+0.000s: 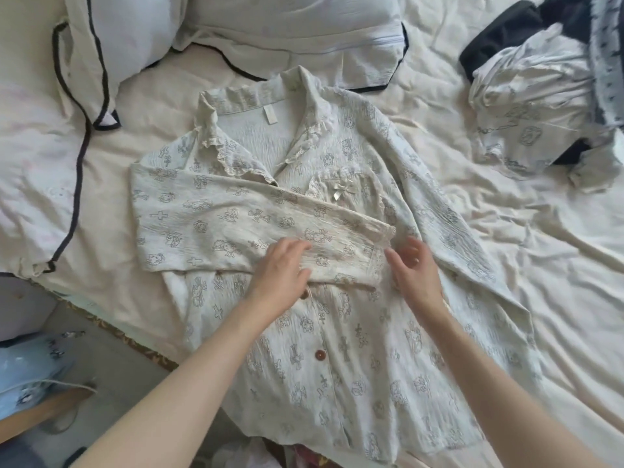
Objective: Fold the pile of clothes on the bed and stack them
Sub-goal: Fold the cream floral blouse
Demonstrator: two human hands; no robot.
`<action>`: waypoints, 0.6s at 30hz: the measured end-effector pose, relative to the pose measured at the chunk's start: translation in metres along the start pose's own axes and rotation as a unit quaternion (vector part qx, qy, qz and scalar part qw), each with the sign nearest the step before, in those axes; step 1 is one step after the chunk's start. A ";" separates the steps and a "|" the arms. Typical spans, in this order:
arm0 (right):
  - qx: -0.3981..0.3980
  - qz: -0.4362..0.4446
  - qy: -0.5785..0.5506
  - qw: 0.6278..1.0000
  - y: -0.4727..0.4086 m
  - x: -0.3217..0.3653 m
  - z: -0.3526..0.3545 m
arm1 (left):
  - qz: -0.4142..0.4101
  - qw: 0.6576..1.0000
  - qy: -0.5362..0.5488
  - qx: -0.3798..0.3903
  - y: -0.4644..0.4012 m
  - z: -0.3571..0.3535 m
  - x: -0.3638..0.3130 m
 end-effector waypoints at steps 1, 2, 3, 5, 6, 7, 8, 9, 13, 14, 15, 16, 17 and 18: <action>-0.012 -0.005 0.021 1.000 -0.006 0.002 -0.006 | -0.005 0.999 -0.039 -0.015 0.003 -0.006 0.011; -0.020 -0.021 0.035 0.999 -0.011 0.004 -0.012 | -0.017 0.997 -0.078 -0.020 0.007 -0.011 0.019; -0.019 -0.048 0.044 0.998 -0.014 0.005 -0.018 | -0.027 0.993 -0.113 -0.019 0.010 -0.017 0.024; 0.008 -0.112 0.051 0.992 -0.016 0.004 -0.031 | -0.043 0.986 -0.161 -0.021 0.012 -0.026 0.029; 0.025 -0.142 0.042 0.989 -0.015 0.002 -0.035 | -0.054 0.983 -0.174 -0.028 0.012 -0.028 0.028; 0.032 -0.163 0.023 0.986 -0.013 0.002 -0.038 | -0.071 0.980 -0.179 -0.042 0.011 -0.029 0.025; 0.027 -0.172 0.004 0.985 -0.012 0.002 -0.038 | -0.095 0.978 -0.175 -0.065 0.009 -0.030 0.021; 0.016 -0.168 -0.013 0.986 -0.011 0.002 -0.036 | -0.118 0.975 -0.163 -0.093 0.008 -0.030 0.017; -0.031 -0.072 -0.042 0.996 -0.003 -0.002 -0.013 | -0.169 0.967 -0.094 -0.164 0.012 -0.029 -0.002; -0.045 -0.051 -0.042 0.997 0.001 -0.004 -0.006 | -0.175 0.967 -0.076 -0.168 0.015 -0.030 -0.007; -0.060 -0.032 -0.042 0.997 0.005 -0.006 0.002 | -0.182 0.968 -0.060 -0.163 0.017 -0.032 -0.012; -0.075 -0.017 -0.037 0.996 0.006 -0.009 0.008 | -0.189 0.969 -0.049 -0.152 0.020 -0.035 -0.018; -0.087 -0.008 -0.028 0.996 0.006 -0.012 0.012 | -0.193 0.971 -0.044 -0.136 0.021 -0.037 -0.022; -0.092 -0.007 -0.014 0.996 0.005 -0.014 0.015 | -0.192 0.974 -0.048 -0.112 0.021 -0.041 -0.026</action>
Point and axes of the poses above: each hand's wrist, its own y-axis away from the middle knuckle, its own z-axis out of the back of the hand, x = y × z, the point moved 1 cm from there along -y, towards the middle knuckle, and after that the axes turned 8 degrees about -x, right-handed, at the moved point
